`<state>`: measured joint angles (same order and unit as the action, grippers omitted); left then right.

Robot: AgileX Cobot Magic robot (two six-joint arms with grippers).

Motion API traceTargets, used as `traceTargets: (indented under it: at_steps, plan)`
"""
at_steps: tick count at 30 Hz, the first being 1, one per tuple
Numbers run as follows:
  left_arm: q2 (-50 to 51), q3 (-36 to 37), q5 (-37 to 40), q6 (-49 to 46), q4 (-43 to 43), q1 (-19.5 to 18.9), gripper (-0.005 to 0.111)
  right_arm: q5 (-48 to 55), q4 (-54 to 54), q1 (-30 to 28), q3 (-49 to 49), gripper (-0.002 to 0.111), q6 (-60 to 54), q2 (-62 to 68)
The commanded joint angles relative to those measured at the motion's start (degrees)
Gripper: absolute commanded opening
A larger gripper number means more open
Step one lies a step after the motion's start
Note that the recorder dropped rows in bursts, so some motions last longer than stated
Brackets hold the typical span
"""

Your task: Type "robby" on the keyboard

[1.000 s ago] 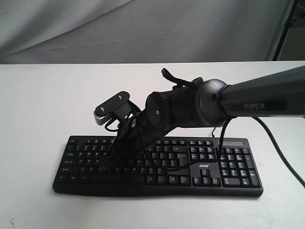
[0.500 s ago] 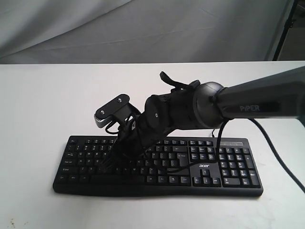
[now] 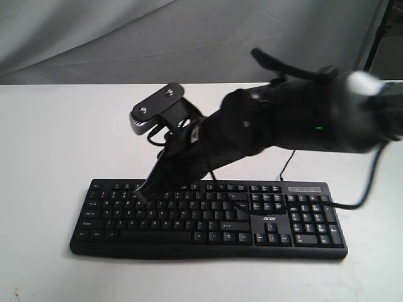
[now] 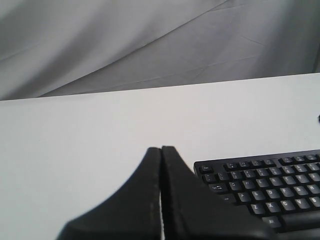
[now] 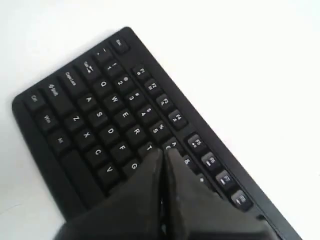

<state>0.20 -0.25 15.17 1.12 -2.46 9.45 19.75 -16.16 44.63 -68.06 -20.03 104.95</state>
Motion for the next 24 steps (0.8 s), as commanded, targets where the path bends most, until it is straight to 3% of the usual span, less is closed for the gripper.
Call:
traceTargets:
  at_steps: [1,9,19,24]
  plan:
    - [-0.20,0.25,-0.42,0.16,-0.27,0.36,0.000,-2.63,3.39,-0.14,11.33,0.000,4.36,-13.90]
    - [-0.20,0.25,-0.42,0.16,-0.27,0.36,0.000,-9.94,3.39,-0.14,31.37,0.000,8.41,-34.52]
    - [-0.20,0.25,-0.42,0.16,-0.27,0.36,0.000,-12.03,0.26,-0.14,35.72,0.000,8.41,-38.82]
    - [-0.20,0.25,-0.42,0.16,-0.27,0.36,0.000,-17.24,0.52,-2.46,42.61,0.000,8.41,-48.16]
